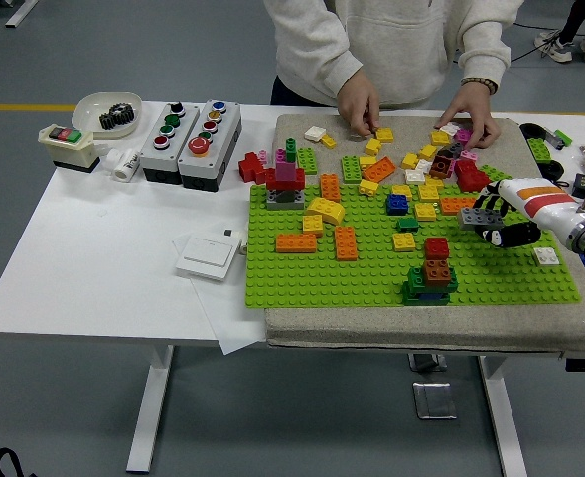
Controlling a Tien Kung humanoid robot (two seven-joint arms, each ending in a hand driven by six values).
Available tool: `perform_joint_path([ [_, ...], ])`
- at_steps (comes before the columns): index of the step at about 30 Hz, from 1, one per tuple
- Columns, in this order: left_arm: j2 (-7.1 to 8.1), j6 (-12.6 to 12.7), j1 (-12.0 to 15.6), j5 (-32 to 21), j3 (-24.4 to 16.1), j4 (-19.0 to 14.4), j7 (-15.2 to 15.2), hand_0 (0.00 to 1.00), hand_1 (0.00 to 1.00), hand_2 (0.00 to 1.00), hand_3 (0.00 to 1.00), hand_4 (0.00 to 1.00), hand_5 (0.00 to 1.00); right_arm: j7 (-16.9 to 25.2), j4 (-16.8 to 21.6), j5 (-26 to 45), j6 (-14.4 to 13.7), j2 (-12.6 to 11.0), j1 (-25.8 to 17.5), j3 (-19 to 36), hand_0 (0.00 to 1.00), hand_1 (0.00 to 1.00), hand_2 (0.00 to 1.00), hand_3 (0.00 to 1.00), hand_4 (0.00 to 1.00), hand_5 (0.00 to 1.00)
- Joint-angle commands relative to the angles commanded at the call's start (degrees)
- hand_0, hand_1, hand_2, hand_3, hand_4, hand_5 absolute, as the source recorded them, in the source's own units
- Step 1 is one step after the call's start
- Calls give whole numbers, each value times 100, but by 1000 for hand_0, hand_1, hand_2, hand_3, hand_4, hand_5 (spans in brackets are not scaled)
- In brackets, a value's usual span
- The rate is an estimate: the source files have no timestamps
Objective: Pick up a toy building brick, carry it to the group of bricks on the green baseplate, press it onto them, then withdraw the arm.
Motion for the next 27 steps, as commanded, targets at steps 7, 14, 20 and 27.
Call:
perform_joint_path([
  [7,1,69,51,-134,96,39,-49,660,714,732,581,653,653,-109,995,-22,-25,-407,-242,414,432,440,478,459,619,247],
  [14,1,82,69,-130,97,61,-69,661,712,732,581,653,653,-481,2077,-469,173,-800,-649,783,381,416,464,457,605,271],
  [20,16,104,67,-173,130,68,-96,662,709,731,581,654,650,-992,2974,-999,644,-1118,-920,1066,383,420,468,463,617,290],
  [27,21,117,62,-226,157,71,-108,664,710,730,580,655,650,-1185,3860,-1184,891,-1438,-1096,1046,384,426,470,465,624,296],
])
